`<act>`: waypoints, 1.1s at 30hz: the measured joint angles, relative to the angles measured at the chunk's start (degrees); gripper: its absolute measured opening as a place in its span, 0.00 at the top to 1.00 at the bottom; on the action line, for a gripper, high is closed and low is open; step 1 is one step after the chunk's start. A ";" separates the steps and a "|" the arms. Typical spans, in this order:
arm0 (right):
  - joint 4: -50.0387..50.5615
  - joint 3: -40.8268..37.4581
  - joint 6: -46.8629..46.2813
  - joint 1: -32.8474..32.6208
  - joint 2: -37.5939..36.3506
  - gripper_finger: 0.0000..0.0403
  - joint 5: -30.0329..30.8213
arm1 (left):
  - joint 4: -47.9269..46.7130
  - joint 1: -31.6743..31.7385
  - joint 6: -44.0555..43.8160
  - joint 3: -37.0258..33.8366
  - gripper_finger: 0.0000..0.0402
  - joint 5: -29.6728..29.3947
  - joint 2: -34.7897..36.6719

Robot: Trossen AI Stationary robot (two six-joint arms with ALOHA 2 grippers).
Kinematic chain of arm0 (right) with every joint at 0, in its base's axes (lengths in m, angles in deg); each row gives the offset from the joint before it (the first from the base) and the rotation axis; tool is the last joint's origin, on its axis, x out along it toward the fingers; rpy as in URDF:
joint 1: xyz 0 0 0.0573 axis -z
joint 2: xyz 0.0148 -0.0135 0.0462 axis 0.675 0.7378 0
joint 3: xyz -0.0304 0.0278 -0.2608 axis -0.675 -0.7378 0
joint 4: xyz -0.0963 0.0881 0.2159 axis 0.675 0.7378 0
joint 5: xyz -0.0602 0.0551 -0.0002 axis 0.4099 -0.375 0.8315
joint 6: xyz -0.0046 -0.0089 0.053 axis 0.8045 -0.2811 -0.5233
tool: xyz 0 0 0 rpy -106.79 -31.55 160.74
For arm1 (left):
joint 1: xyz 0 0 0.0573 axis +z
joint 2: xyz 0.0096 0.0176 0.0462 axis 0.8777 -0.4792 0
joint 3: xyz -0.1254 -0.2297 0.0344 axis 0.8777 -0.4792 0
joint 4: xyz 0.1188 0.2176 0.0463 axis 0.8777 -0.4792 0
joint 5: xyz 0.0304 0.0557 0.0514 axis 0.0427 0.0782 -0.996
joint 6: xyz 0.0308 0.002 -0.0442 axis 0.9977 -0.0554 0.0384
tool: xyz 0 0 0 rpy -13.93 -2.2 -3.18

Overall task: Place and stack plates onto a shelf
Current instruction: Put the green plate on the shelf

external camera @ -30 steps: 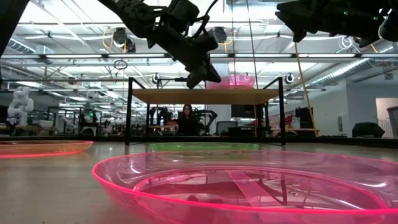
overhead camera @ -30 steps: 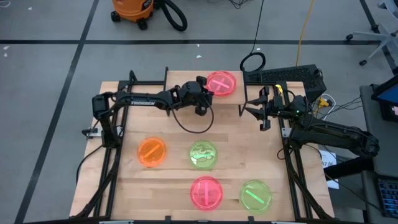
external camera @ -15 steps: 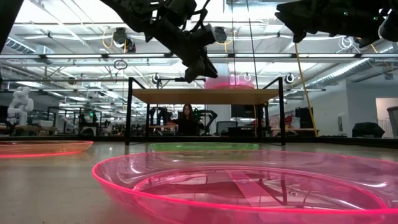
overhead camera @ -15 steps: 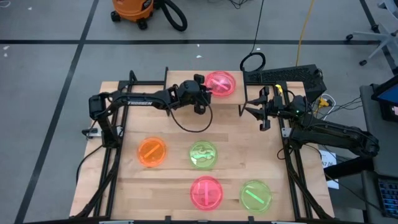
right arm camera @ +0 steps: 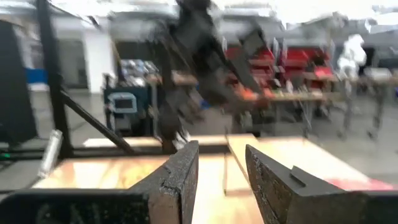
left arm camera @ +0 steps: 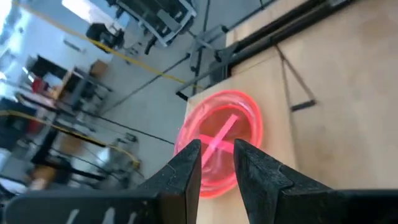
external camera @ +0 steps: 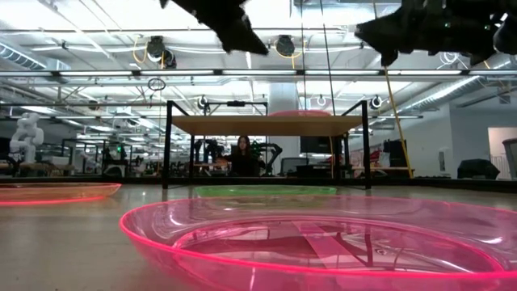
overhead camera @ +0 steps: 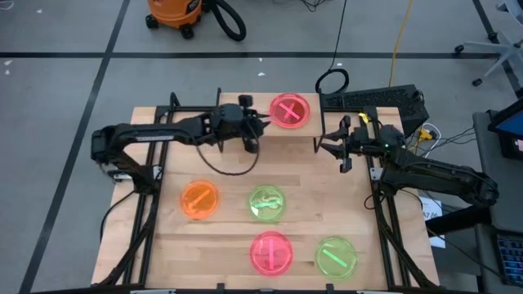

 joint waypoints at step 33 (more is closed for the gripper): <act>19.19 15.11 3.16 -21.17 31.94 0.71 13.00 | 44.14 -5.21 -16.29 -37.97 0.75 3.58 25.40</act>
